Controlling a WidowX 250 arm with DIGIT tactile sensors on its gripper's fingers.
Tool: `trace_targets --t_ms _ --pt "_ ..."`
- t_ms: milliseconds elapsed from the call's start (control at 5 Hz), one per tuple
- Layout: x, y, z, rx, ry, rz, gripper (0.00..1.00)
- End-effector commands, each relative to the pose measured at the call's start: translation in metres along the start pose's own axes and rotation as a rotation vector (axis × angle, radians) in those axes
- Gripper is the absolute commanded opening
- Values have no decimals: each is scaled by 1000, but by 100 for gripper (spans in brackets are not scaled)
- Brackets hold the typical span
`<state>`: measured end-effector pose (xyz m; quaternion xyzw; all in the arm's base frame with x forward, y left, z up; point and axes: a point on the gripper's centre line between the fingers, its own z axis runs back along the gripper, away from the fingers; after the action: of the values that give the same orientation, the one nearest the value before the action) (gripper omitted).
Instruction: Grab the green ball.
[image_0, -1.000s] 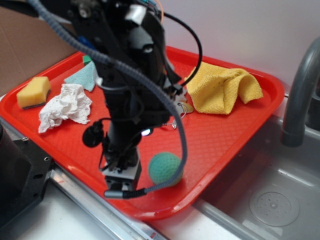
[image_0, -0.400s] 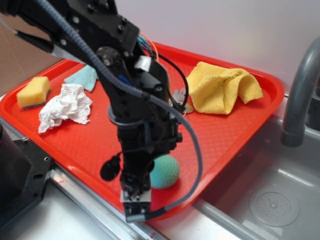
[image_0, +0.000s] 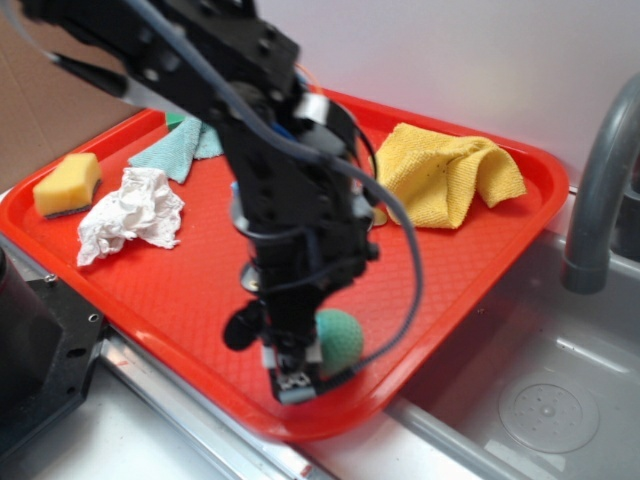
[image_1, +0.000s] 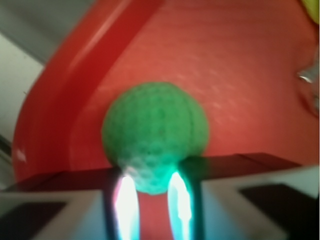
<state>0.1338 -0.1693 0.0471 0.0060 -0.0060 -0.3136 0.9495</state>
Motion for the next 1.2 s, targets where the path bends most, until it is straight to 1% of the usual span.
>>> trace_targets --t_ms 0,200,400,600,800,1000 --pt "-6 -9 5 -10 -33 1 100" --pt "-6 -9 5 -10 -33 1 100" --pt "9 -10 -12 -43 -79 -20 100" --pt "19 -15 -25 -92 -96 -40 100" --pt "23 -18 -34 -110 -65 -22 0" --pt "16 -13 -22 -102 -80 -10 0"
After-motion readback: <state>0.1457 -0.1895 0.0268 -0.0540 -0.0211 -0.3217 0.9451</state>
